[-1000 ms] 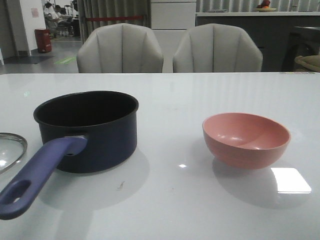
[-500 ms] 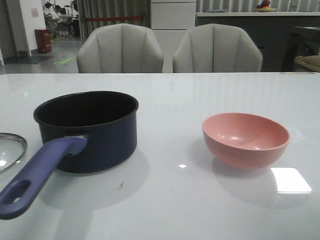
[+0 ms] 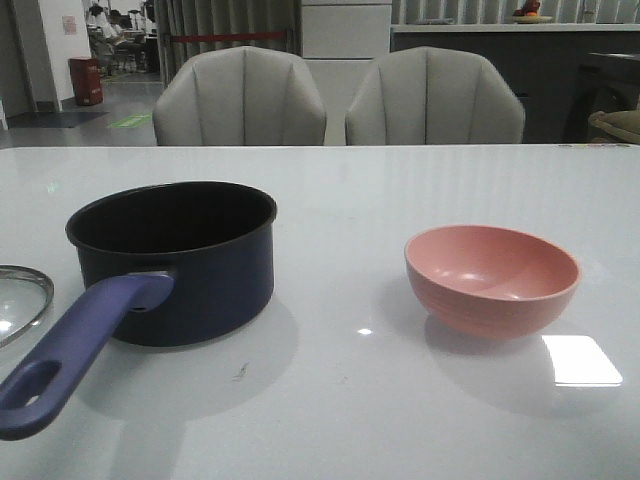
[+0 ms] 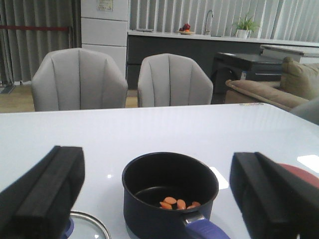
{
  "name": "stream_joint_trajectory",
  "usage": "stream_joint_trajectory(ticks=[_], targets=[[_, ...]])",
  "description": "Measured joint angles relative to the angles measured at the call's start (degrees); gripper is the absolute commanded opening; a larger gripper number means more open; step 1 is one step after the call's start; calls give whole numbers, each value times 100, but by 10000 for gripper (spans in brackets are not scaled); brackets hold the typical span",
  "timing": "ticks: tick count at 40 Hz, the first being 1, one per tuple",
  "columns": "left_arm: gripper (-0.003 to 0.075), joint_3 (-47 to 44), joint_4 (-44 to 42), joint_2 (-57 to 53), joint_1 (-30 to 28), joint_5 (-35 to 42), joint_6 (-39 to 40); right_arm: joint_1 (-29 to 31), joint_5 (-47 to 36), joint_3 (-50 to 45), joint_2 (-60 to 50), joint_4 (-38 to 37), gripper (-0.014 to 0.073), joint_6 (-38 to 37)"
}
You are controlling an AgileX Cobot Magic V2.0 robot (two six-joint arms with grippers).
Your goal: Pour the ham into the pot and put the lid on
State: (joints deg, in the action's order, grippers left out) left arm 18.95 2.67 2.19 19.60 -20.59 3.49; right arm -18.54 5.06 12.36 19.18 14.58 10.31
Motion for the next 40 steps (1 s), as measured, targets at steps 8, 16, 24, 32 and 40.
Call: stream_joint_trajectory(ticks=[8, 16, 24, 32, 40], targets=[[629, 558, -267, 744, -16, -678, 40, 0, 0, 0, 0, 10, 164, 0], [629, 1161, -784, 1975, -388, -874, 655, 0, -8, 0, 0, 10, 162, 0], [628, 1919, -745, 3650, -1034, -1252, 871, 0, -8, 0, 0, 10, 162, 0], [628, 2658, -616, 5404, -1464, -1790, 903, 0, -8, 0, 0, 10, 162, 0], [628, 3338, -602, 6840, -1607, -2122, 903, 0, -8, 0, 0, 10, 162, 0]])
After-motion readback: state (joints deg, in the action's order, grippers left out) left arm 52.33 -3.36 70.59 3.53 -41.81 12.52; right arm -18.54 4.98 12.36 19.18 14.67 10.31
